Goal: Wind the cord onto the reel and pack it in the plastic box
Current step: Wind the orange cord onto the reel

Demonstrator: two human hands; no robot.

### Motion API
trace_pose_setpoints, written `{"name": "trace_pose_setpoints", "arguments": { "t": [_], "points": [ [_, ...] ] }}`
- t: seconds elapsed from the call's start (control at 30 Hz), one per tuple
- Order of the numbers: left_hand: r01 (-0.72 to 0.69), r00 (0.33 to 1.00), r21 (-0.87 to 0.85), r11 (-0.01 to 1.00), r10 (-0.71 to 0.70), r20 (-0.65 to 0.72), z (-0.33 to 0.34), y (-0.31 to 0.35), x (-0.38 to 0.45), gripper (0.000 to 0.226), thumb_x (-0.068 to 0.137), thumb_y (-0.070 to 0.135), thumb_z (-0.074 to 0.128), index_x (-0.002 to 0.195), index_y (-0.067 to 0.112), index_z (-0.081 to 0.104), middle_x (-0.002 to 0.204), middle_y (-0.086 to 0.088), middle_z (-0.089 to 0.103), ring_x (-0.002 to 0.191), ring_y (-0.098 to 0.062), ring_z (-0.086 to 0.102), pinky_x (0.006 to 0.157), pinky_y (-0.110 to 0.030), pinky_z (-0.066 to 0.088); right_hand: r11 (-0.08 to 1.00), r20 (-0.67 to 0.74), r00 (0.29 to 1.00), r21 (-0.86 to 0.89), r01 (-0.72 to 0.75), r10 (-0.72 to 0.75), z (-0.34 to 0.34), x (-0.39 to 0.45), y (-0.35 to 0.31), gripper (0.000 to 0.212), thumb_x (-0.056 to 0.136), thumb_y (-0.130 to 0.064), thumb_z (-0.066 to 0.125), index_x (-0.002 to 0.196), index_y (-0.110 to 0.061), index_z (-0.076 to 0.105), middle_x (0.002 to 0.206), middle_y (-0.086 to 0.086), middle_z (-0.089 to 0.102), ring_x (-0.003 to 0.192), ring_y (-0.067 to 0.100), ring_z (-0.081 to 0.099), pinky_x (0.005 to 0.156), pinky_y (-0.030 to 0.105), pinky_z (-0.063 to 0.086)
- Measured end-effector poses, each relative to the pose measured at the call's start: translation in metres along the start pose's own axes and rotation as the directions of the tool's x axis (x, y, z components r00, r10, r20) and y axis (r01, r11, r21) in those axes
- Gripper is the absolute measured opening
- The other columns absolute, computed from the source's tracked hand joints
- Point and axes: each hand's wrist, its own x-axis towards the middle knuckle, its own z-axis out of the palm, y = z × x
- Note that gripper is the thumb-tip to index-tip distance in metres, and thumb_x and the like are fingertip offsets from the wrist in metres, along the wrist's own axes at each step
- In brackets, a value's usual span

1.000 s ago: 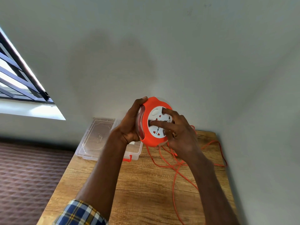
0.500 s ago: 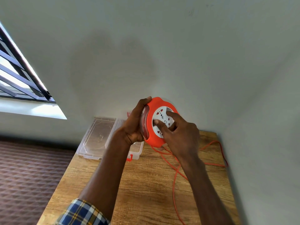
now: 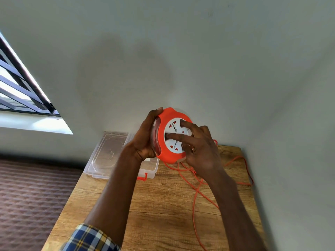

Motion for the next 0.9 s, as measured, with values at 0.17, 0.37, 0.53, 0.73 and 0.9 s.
{"name": "trace_pose_setpoints", "arguments": {
  "t": [0.17,0.37,0.53,0.73,0.9],
  "points": [
    [-0.004,1.000,-0.001,1.000,0.004,-0.004,0.002,0.001,-0.001,0.066,0.093,0.073,0.053,0.127,0.022,0.079,0.124,-0.013,0.077,0.107,-0.031,0.076,0.088,-0.048,0.063,0.999,-0.068,0.997,-0.009,-0.036,0.035,0.005,-0.001,0.001,0.061,0.088,-0.006,0.072,0.128,-0.051,0.064,0.144,-0.011,0.056,0.118,0.017,0.047,0.081,0.031,0.051],
    [-0.009,1.000,0.023,1.000,0.009,0.005,0.008,0.000,0.001,0.066,0.096,0.069,0.057,0.134,0.017,0.073,0.129,-0.017,0.073,0.113,-0.036,0.073,0.095,-0.051,0.059,0.955,-0.130,0.955,0.166,-0.245,0.267,0.007,-0.004,-0.006,0.067,0.073,-0.061,0.078,0.134,-0.060,0.050,0.115,-0.020,0.071,0.100,-0.001,0.062,0.074,0.021,0.054],
    [0.003,0.999,0.023,1.000,-0.004,0.038,0.017,-0.003,0.001,0.068,0.096,0.070,0.056,0.132,0.016,0.075,0.129,-0.017,0.074,0.112,-0.035,0.074,0.094,-0.050,0.060,0.903,-0.291,0.857,0.205,-0.378,0.425,0.018,-0.001,-0.014,0.067,0.077,-0.082,0.060,0.127,-0.037,0.064,0.095,-0.009,0.079,0.080,0.006,0.073,0.059,0.019,0.056],
    [-0.030,0.999,-0.016,0.999,0.031,0.036,0.016,0.000,0.000,0.067,0.098,0.071,0.050,0.130,0.018,0.076,0.129,-0.015,0.075,0.111,-0.033,0.074,0.092,-0.049,0.061,0.986,-0.288,0.947,0.123,-0.111,0.142,0.004,-0.003,0.000,0.037,0.092,-0.039,0.072,0.128,-0.038,0.065,0.115,-0.014,0.067,0.098,0.005,0.065,0.069,0.027,0.059],
    [-0.039,0.997,-0.037,0.999,0.041,0.065,0.009,0.003,-0.001,0.067,0.096,0.072,0.052,0.130,0.019,0.076,0.126,-0.013,0.076,0.110,-0.032,0.075,0.092,-0.048,0.061,0.999,-0.072,0.997,0.045,0.025,-0.022,-0.001,-0.002,0.006,0.057,0.088,-0.004,0.072,0.129,-0.044,0.067,0.146,-0.007,0.048,0.124,0.018,0.045,0.080,0.030,0.054]
  ]
}}
